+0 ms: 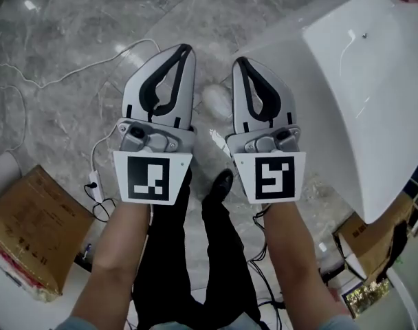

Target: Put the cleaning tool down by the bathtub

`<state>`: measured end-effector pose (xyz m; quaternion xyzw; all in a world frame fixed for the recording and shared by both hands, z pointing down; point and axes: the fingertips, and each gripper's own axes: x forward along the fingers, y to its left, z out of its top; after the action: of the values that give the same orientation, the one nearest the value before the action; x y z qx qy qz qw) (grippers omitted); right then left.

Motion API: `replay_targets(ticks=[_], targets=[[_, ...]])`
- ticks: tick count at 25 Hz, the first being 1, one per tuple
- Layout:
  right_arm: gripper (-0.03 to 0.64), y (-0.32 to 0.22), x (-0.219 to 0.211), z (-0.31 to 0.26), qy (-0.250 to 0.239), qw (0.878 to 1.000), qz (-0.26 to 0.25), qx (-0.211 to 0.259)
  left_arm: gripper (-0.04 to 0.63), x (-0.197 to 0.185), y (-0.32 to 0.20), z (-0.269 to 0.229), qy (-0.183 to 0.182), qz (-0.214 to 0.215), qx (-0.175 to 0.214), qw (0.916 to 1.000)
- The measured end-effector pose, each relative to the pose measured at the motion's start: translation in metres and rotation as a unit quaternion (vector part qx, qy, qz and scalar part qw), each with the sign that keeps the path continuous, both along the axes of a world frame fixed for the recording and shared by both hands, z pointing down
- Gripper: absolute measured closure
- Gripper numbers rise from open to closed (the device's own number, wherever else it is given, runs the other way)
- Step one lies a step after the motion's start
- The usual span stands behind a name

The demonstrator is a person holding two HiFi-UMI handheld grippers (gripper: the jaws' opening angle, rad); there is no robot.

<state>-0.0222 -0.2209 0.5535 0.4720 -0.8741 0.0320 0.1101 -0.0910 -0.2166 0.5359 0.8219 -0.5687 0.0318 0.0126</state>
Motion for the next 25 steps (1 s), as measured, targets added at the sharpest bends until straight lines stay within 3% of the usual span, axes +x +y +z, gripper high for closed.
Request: replay_targets(ticks=[5,10,19,25], targets=[[0.601,-0.001,0.007,-0.104,-0.003,0.999,0.010,0.049,0.578,0.011,0.004,-0.099,-0.017,0.009,0.049,0.9986],[0.601,0.004,0.019,-0.203,-0.011,0.995,0.016,0.093,0.578,0.028,0.013,-0.194,-0.019,0.016,0.072,0.9971],[0.603,0.037,0.051,-0.391,-0.019,0.982,0.027,0.186,0.578,0.052,0.049,-0.383,-0.032,0.012,0.157,0.9870],[0.603,0.092,0.067,-0.497,-0.027,0.976,0.036,0.213,0.578,0.063,0.104,-0.481,-0.020,0.014,0.162,0.9864]])
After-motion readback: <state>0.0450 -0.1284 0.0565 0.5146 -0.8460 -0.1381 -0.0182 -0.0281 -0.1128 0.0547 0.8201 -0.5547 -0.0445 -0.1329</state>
